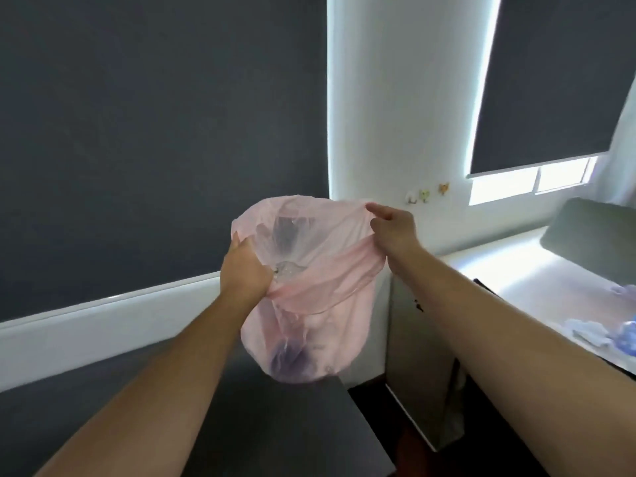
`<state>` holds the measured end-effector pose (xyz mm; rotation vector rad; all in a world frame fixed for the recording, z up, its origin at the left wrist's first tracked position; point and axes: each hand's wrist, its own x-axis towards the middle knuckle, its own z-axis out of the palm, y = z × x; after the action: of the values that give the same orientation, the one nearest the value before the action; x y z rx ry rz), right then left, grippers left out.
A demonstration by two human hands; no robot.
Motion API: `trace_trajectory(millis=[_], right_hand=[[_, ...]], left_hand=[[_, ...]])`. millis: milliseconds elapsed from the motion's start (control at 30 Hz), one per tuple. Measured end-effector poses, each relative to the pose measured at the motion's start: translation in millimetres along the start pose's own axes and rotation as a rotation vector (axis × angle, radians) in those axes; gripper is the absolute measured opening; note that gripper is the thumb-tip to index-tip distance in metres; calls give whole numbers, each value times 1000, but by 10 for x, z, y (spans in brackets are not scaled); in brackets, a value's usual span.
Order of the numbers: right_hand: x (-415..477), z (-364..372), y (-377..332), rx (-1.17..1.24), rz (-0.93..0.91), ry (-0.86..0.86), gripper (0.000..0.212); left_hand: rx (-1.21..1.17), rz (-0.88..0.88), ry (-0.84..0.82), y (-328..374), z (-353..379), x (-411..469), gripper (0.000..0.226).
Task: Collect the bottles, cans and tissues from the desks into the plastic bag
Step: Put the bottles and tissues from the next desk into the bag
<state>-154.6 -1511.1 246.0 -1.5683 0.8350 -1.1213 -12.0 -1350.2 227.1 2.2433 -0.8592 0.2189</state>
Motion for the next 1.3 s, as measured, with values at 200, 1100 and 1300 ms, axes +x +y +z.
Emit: trace_trajectory(millis=[200, 1100, 1300], right_hand=[[396, -1425, -150, 16, -61, 248, 49], [1038, -5834, 404, -60, -107, 1125, 46], [755, -6369, 676, -93, -80, 1351, 31]], left_hand=[[-209, 231, -19, 1244, 635, 110, 42], [-619, 807, -449, 5670, 3354, -537, 61], [-583, 1033, -666, 6180, 3850, -951, 50]])
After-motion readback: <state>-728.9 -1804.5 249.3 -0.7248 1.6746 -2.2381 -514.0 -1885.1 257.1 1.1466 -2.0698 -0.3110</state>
